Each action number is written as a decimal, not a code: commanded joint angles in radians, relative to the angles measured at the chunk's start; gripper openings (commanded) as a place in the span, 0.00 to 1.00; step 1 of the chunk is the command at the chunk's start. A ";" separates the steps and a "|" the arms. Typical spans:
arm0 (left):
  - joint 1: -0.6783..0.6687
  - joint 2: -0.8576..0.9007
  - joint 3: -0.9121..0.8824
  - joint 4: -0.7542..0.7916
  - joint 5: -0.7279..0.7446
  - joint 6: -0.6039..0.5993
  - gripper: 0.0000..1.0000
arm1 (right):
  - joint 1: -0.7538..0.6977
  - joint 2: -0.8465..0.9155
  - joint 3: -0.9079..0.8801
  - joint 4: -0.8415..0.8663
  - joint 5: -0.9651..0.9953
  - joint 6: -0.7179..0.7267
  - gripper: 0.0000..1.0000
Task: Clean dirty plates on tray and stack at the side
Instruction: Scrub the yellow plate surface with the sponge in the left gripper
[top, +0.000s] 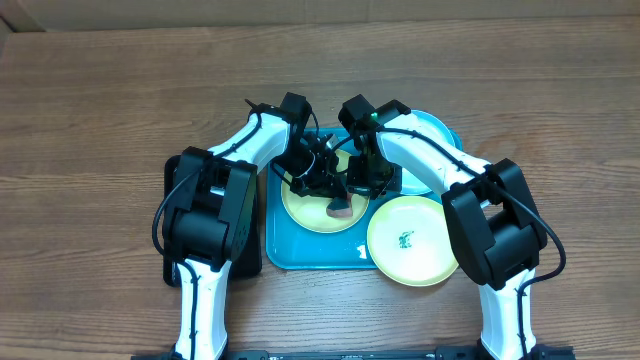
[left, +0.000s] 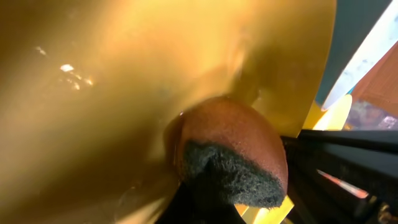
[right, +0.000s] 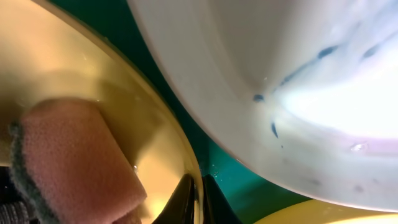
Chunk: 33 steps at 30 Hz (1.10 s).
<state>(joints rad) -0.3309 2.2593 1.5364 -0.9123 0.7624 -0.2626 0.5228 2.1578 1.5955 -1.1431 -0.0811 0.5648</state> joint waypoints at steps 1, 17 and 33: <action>0.023 0.055 0.016 0.047 -0.216 -0.113 0.04 | 0.005 0.028 -0.023 0.016 0.035 0.008 0.04; 0.029 0.054 0.256 -0.270 -0.688 -0.124 0.04 | 0.005 0.028 -0.023 0.019 0.035 0.007 0.04; -0.117 0.054 0.256 -0.332 -0.351 0.182 0.04 | 0.005 0.028 -0.023 0.024 0.035 0.007 0.04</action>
<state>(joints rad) -0.3985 2.2894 1.7878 -1.2488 0.3019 -0.1555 0.5236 2.1578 1.5951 -1.1328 -0.0830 0.5629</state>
